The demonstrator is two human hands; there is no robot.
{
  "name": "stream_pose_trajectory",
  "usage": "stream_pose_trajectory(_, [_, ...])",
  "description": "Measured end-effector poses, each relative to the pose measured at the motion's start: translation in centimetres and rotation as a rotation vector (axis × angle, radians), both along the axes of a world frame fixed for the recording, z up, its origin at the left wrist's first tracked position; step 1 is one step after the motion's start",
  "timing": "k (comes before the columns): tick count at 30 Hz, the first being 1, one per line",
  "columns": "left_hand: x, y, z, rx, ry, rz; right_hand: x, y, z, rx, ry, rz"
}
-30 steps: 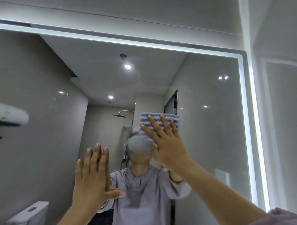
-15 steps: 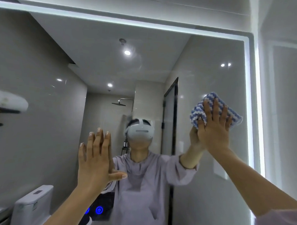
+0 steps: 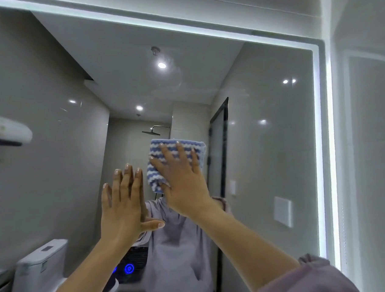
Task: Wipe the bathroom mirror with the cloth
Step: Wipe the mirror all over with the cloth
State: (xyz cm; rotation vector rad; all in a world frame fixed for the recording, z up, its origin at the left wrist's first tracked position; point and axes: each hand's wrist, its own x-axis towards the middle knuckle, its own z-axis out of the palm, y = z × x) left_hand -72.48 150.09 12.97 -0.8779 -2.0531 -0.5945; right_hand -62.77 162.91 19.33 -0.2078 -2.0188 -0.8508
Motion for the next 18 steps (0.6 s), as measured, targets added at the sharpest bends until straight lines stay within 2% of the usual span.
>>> stream_pose_trajectory(10, [0.5,-0.2,0.1,0.028,0.084,-0.052,0.5,1.5,3.3,0.128,-0.03,0.012])
stream_pose_trajectory(14, [0.3,-0.2,0.1,0.009,0.085,-0.029,2.9,4.1,5.9,0.114,0.098,-0.033])
stream_pose_trajectory(18, [0.3,-0.2,0.2,0.007,0.077,-0.036,6.9,8.0,8.1,-0.008,0.259,-0.084])
